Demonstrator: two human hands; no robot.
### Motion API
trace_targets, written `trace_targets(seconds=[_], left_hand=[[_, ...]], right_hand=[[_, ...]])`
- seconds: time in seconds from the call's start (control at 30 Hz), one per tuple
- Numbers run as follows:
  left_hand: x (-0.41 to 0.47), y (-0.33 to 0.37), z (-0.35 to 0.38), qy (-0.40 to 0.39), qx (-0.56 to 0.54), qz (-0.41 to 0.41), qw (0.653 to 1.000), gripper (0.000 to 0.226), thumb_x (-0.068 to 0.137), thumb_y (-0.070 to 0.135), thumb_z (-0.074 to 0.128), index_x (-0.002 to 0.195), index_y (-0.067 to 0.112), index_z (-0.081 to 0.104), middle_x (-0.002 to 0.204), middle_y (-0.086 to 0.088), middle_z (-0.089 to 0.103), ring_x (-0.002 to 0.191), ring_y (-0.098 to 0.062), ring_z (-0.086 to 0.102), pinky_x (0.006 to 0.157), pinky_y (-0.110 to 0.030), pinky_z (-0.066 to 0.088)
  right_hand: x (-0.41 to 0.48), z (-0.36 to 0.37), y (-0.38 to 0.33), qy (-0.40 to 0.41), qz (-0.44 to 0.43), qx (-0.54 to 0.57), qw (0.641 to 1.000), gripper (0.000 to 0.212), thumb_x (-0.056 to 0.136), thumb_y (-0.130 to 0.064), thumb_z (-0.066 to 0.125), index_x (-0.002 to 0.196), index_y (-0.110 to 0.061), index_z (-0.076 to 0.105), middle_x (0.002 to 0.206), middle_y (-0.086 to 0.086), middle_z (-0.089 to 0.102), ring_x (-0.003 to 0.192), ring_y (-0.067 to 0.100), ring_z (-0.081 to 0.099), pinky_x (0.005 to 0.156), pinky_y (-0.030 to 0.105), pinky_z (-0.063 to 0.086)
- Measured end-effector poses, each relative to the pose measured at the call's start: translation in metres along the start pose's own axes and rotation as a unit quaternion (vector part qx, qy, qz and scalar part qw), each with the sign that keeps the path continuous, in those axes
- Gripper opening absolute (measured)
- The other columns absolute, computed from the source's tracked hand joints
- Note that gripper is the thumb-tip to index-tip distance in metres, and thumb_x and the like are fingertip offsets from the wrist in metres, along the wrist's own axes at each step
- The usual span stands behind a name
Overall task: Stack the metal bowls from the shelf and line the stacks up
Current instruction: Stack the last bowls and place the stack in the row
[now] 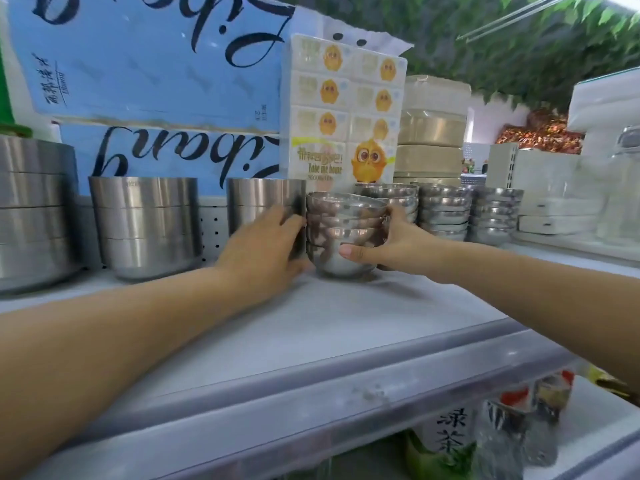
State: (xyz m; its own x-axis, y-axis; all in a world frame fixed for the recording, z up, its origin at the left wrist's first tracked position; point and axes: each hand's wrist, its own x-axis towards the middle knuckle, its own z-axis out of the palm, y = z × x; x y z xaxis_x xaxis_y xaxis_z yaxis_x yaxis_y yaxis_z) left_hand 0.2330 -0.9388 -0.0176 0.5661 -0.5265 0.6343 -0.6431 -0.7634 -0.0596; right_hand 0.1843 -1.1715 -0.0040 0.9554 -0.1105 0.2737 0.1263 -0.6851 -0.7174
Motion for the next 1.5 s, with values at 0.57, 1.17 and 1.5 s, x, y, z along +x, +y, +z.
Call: trace_targets(seconds=[0.57,1.17,1.5], left_hand=[[0.009,-0.033,0.007,0.081,0.136,-0.043,0.986,0.111,0.080,0.043,0.077,0.158,0.021,0.002,0.161,-0.013,-0.001,0.151,-0.034,-0.005,0.121,-0.048,0.000],[0.004,-0.036,-0.001,0.077,0.148,-0.084,0.982,0.115,0.077,0.037,0.080,0.156,0.017,-0.002,0.154,-0.015,0.003,0.148,-0.035,0.002,0.121,-0.050,0.006],[0.005,-0.036,0.003,0.080,0.144,-0.095,0.982,0.113,0.078,0.024,0.078,0.155,0.018,-0.005,0.153,-0.014,-0.002,0.147,-0.034,-0.003,0.122,-0.050,0.007]], right_hand=[[0.043,0.036,-0.006,0.101,0.015,-0.031,0.994,0.135,0.060,-0.065,0.089,0.153,-0.009,0.010,0.138,0.001,0.054,0.126,0.024,0.055,0.109,0.039,0.044],[0.062,0.054,-0.016,0.114,0.001,-0.013,0.993,0.122,0.073,-0.046,0.089,0.153,-0.005,0.007,0.133,-0.002,0.049,0.122,0.016,0.049,0.093,0.020,0.035],[0.065,0.052,-0.011,0.129,0.016,-0.025,0.991,0.128,0.067,-0.053,0.090,0.154,-0.007,0.008,0.148,0.005,0.049,0.135,0.026,0.049,0.099,0.025,0.038]])
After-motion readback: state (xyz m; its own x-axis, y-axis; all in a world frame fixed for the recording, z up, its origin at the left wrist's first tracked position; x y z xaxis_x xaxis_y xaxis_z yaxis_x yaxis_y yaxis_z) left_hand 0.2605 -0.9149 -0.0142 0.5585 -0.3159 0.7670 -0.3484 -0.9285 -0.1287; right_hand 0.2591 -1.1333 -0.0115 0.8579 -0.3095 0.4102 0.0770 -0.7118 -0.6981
